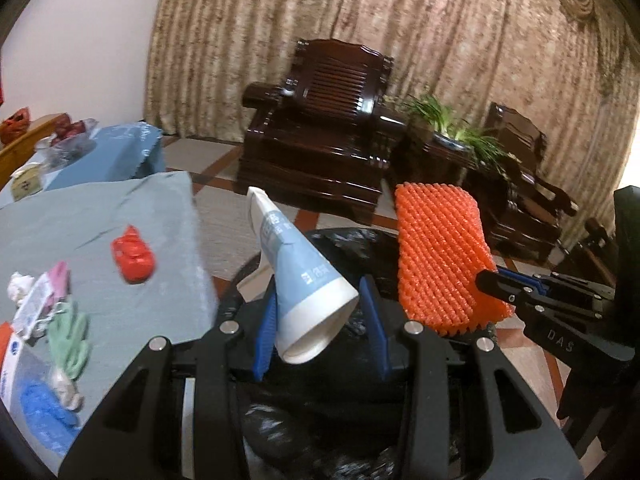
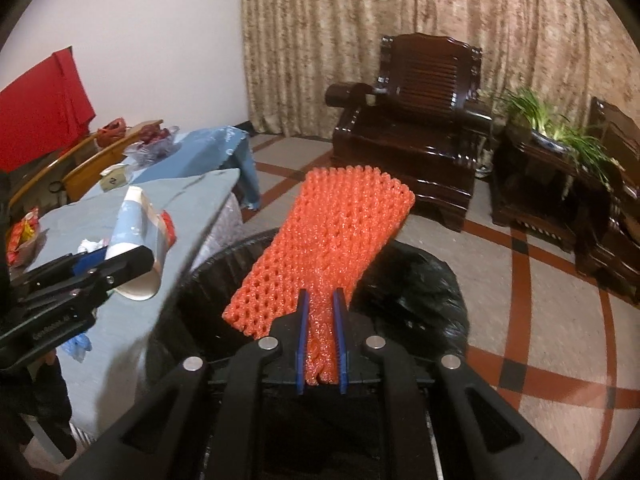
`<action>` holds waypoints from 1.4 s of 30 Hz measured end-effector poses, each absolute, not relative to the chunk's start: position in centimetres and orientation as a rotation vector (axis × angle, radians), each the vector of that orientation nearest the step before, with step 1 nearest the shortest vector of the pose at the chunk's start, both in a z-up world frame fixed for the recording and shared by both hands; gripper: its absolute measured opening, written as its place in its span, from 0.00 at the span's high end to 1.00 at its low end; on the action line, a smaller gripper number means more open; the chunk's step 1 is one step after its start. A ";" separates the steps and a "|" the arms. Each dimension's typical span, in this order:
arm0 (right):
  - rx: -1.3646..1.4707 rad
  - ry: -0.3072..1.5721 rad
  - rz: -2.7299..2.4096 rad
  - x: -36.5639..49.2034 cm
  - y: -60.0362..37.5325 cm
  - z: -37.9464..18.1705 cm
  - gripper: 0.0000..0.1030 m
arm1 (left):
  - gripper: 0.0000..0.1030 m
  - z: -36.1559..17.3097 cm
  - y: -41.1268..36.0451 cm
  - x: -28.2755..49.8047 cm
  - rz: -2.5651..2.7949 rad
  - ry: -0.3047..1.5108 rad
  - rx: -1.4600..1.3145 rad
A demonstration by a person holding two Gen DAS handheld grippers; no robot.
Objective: Collect trash
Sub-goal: 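Carry the orange pad over the bin and open the right gripper, then grasp the blue plastic bag on the table with the right gripper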
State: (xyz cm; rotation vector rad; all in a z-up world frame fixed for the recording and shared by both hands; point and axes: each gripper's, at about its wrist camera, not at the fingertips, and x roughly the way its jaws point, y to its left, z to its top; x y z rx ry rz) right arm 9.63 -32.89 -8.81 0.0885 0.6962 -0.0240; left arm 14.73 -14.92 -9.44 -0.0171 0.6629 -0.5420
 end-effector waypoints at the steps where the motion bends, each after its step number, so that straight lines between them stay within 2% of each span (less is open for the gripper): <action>1: 0.091 0.699 -0.030 9.6 -33.1 -8.9 0.89 | 0.63 -9.6 -15.5 14.8 -0.551 0.662 -0.010; 4: 0.092 0.708 -0.046 9.3 -33.8 -9.3 0.89 | 0.61 -10.4 -16.8 15.0 -0.571 0.661 0.012; 5: 0.088 0.709 -0.053 9.1 -34.0 -9.4 0.86 | 0.59 -10.6 -17.3 15.1 -0.579 0.661 0.018; 6: 0.087 0.706 -0.062 9.1 -34.1 -9.4 0.80 | 0.53 -10.8 -17.4 15.0 -0.580 0.660 0.022; 7: 0.087 0.706 -0.068 9.2 -34.1 -9.4 0.71 | 0.42 -10.8 -17.4 14.8 -0.581 0.660 0.022; 10: 0.084 0.709 -0.084 9.0 -34.6 -9.7 0.68 | 0.34 -11.0 -16.8 14.7 -0.585 0.661 0.012; 11: 0.083 0.709 -0.087 9.0 -34.5 -9.7 0.64 | 0.31 -11.0 -16.6 14.7 -0.581 0.662 0.012; 14: 0.091 0.699 -0.087 8.8 -34.6 -9.5 0.48 | 0.25 -10.8 -15.4 14.4 -0.556 0.659 0.004; 15: 0.092 0.694 -0.085 8.8 -34.5 -9.4 0.37 | 0.22 -10.6 -14.8 14.3 -0.547 0.657 0.002; 16: 0.093 0.686 -0.085 8.7 -34.5 -9.3 0.22 | 0.18 -10.4 -14.2 14.2 -0.531 0.653 0.002; 21: 0.091 0.640 -0.046 8.8 -32.7 -8.3 0.06 | 0.12 -9.3 -10.3 12.9 -0.426 0.609 0.016; 32: 0.059 0.582 0.175 10.3 -23.5 -7.4 0.06 | 0.12 -7.5 0.6 10.1 -0.186 0.577 -0.028; 42: 0.037 0.573 0.344 11.1 -15.5 -8.0 0.06 | 0.12 -8.4 10.8 7.2 0.018 0.598 -0.054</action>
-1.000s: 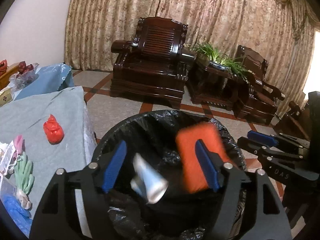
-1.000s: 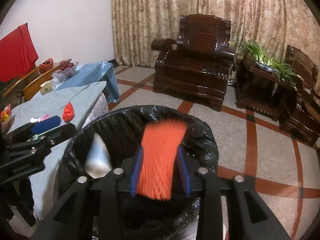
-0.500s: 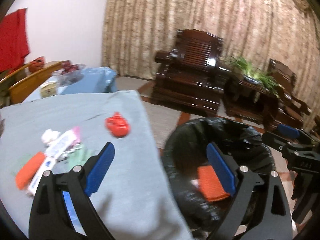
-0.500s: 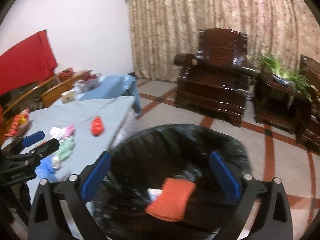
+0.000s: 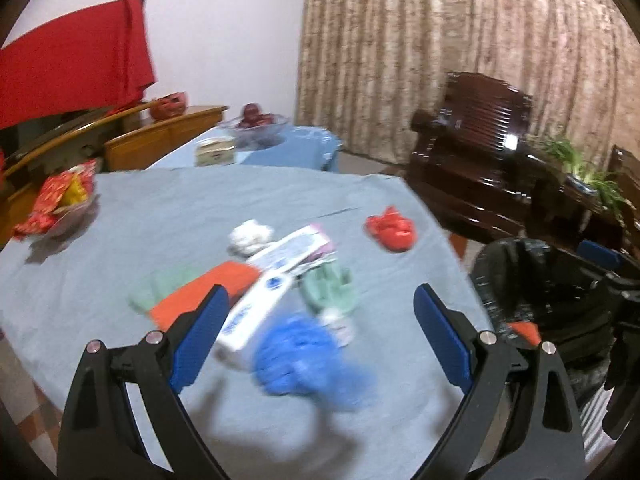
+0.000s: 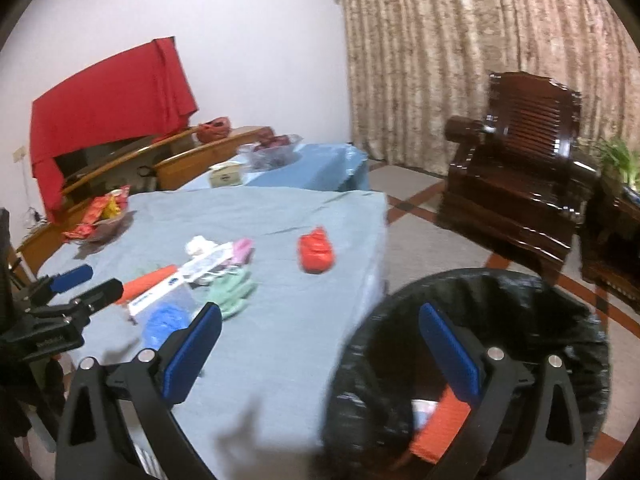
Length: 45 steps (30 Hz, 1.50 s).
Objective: Collect trash
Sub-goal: 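Grasp the blue plastic bag on the table with the right gripper, then lift the blue bag with the right gripper while the left gripper grasps the white alcohol-pad box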
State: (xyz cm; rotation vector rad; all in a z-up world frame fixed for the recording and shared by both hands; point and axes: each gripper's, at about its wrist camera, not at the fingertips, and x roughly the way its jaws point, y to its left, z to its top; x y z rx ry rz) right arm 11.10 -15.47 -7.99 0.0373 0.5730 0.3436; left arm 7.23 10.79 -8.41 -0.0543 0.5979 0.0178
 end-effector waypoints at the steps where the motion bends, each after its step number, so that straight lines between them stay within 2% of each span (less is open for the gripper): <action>1: 0.040 0.570 0.353 11.1 -14.8 -8.1 0.06 | 0.12 -8.6 11.5 7.0 0.031 0.602 -0.060; 10: 0.008 0.590 0.486 11.7 -7.0 -9.6 0.07 | 0.12 -9.7 17.3 5.4 0.111 0.624 -0.094; 26: -0.070 0.702 0.568 12.2 2.8 -15.8 0.23 | 0.12 -12.8 22.7 4.2 0.185 0.677 -0.120; 32: -0.135 0.740 0.589 12.4 5.2 -17.5 0.24 | 0.12 -13.5 23.6 4.3 0.191 0.694 -0.143; 40: -0.156 0.809 0.617 12.8 6.0 -19.6 0.57 | 0.12 -13.9 23.9 4.2 0.191 0.692 -0.150; 45: -0.158 0.811 0.644 12.4 5.8 -19.3 0.71 | 0.12 -13.9 23.7 4.2 0.188 0.690 -0.157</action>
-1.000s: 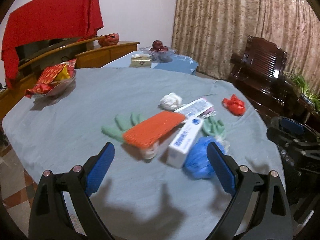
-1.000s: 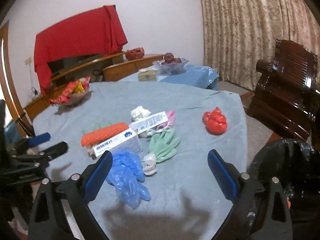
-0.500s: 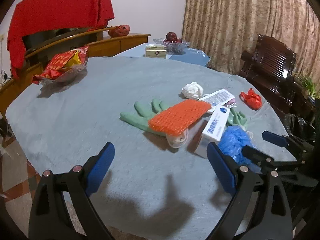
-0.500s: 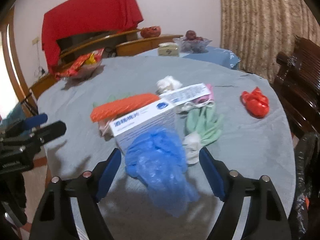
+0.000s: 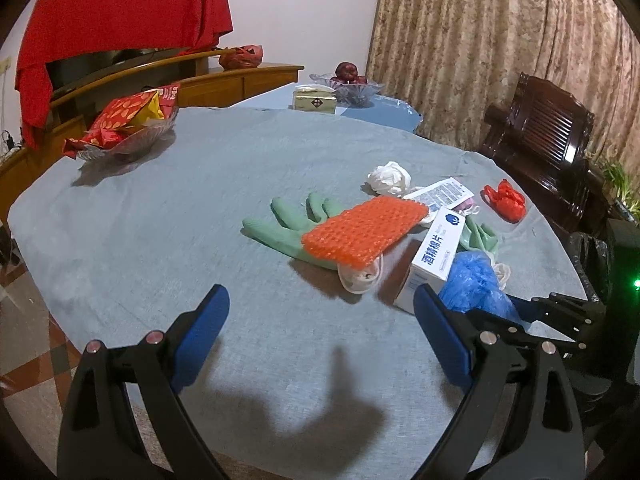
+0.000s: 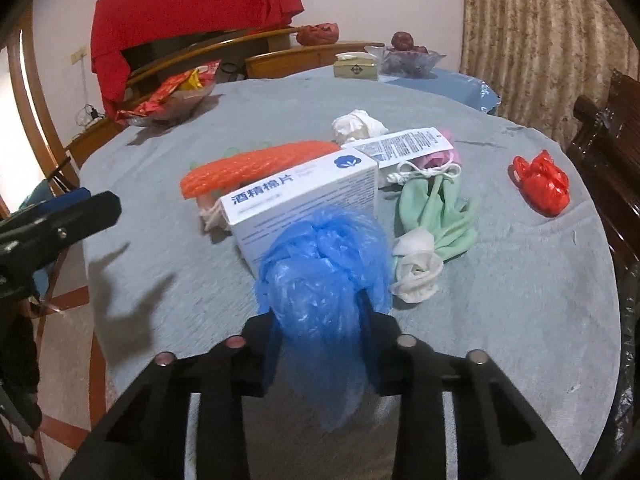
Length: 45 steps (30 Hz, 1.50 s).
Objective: Collect trash
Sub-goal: 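Lift the blue bag with the right gripper while the left gripper grasps the white alcohol-pad box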
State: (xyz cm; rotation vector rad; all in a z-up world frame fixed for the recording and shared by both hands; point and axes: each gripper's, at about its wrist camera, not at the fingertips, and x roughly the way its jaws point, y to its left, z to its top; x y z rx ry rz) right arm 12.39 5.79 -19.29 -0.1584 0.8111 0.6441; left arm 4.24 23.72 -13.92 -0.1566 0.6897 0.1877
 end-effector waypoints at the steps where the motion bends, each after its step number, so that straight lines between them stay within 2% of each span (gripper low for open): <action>1: -0.152 0.816 0.650 12.3 5.5 -19.2 0.73 | 0.12 -13.9 23.6 4.3 0.187 0.690 -0.154; 16: -0.097 0.736 0.598 11.7 0.2 -14.2 0.73 | 0.12 -13.6 20.6 5.8 0.130 0.689 -0.136; 22: -0.055 0.744 0.532 13.0 -2.2 -14.3 0.73 | 0.12 -13.8 18.7 7.3 0.086 0.695 -0.110; 25: -0.044 0.745 0.506 13.5 -3.3 -14.5 0.73 | 0.20 -14.1 18.1 8.3 0.070 0.700 -0.104; 41: -0.019 0.763 0.427 15.2 -7.0 -15.1 0.73 | 0.25 -17.5 15.7 14.3 -0.002 0.781 -0.051; 45: -0.016 0.761 0.423 15.4 -7.3 -15.0 0.73 | 0.38 -17.9 15.0 14.5 -0.016 0.798 -0.042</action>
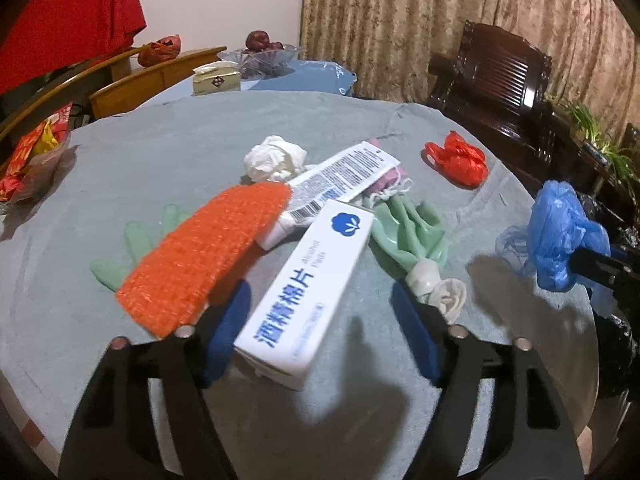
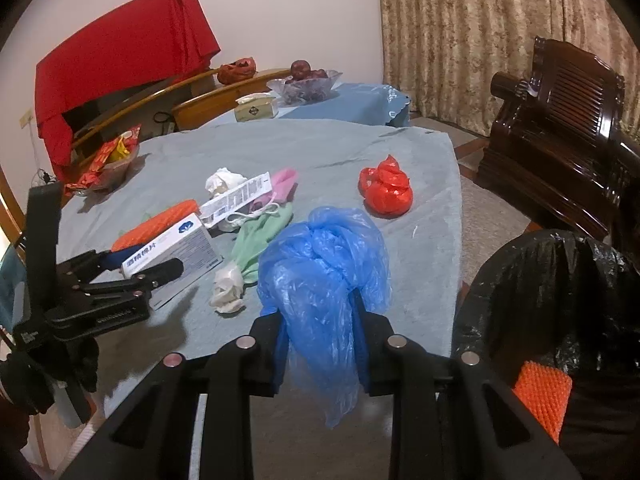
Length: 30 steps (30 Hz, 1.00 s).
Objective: Collect trash
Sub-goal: 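Lift the blue bag with the right gripper while the left gripper grasps the white alcohol-pad box, then carry the blue bag and white box over the bin and release both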
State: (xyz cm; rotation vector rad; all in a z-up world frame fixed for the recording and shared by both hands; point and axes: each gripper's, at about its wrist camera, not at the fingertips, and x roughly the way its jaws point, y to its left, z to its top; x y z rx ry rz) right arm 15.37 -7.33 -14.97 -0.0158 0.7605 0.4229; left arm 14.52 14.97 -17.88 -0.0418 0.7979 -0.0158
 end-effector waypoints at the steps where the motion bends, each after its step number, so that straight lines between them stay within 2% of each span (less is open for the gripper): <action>1: -0.012 0.761 0.422 15.4 -7.4 -15.0 0.73 | 0.42 -18.0 14.8 14.5 -0.018 0.803 -0.041; 3: -0.013 0.758 0.424 15.3 -7.5 -14.9 0.73 | 0.59 -18.0 14.7 14.7 -0.025 0.815 -0.051; 4: -0.013 0.757 0.426 15.3 -7.5 -14.9 0.73 | 0.65 -18.1 14.7 14.6 -0.027 0.820 -0.057; 5: -0.012 0.756 0.428 15.2 -7.5 -14.8 0.73 | 0.67 -18.1 14.6 14.6 -0.028 0.827 -0.063; 30: 0.039 0.647 0.440 13.0 -11.4 -9.1 0.73 | 0.69 -10.1 8.9 11.8 -0.067 0.702 -0.095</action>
